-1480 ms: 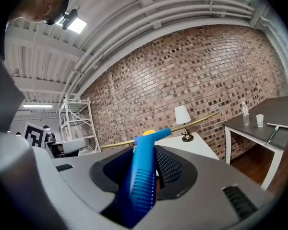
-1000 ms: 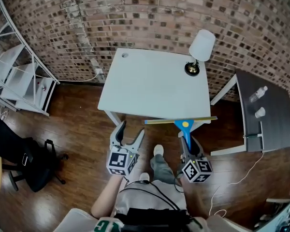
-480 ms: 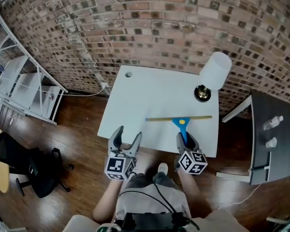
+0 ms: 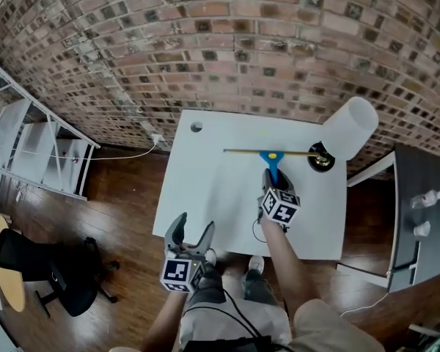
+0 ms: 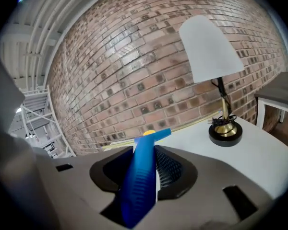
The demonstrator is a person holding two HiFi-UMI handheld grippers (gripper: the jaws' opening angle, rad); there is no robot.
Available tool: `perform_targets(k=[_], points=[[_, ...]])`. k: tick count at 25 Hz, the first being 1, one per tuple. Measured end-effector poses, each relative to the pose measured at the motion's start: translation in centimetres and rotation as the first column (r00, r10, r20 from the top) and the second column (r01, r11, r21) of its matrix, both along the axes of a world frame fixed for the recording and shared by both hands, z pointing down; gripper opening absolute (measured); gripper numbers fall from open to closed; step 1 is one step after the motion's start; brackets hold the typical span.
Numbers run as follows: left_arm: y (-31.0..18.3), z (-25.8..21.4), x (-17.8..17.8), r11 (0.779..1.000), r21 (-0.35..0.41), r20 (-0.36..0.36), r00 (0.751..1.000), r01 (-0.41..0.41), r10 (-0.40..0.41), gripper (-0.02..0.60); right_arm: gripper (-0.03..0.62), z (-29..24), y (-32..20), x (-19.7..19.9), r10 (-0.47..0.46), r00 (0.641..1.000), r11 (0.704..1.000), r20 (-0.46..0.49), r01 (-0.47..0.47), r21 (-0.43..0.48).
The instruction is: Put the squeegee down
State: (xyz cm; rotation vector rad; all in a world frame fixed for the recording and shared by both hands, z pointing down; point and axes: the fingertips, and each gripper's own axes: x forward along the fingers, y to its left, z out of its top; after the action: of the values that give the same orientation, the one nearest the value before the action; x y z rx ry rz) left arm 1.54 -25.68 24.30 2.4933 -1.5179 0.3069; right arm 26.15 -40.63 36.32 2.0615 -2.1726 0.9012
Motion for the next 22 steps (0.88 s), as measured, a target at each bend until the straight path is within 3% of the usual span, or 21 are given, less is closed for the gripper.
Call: perform_targets(k=[4,7,13,16,19,22], points=[[-3.6,-0.3,-1.0,0.998,-0.064,-0.01,1.0,-0.001,0.001,0.299,0.161,2.7,-7.7,-0.1,0.049,0.998,0.998,-0.043,-0.05,-0.027],[-4.9,1.5,-2.7,0.997,-0.077,0.028,0.999,-0.022,0.024,0.299,0.161,5.8,-11.4,0.0,0.079,0.995,0.994,-0.063,-0.083,-0.073],[-6.3,3.2,-4.5,0.993,-0.114,0.046,0.998,-0.028,0.033,0.299,0.165,12.2,-14.0,0.9,0.125,0.99,0.97,-0.072,-0.137,-0.201],[-6.6,4.5,-5.4,0.992,-0.124,0.056,0.998,-0.027,0.034,0.299,0.165,12.4,-14.5,1.1,0.114,0.98,0.965,-0.163,-0.148,-0.215],[-6.8,4.6,-5.2,0.992,-0.122,0.041,0.998,-0.035,0.04,0.299,0.31,11.0,-14.2,0.7,0.069,0.972,0.972,-0.225,-0.116,-0.206],[-7.5,2.6,-3.9,0.993,-0.102,0.001,0.998,-0.055,0.055,0.299,0.319,7.8,-13.1,-0.3,0.003,0.974,0.991,-0.227,-0.034,-0.131]])
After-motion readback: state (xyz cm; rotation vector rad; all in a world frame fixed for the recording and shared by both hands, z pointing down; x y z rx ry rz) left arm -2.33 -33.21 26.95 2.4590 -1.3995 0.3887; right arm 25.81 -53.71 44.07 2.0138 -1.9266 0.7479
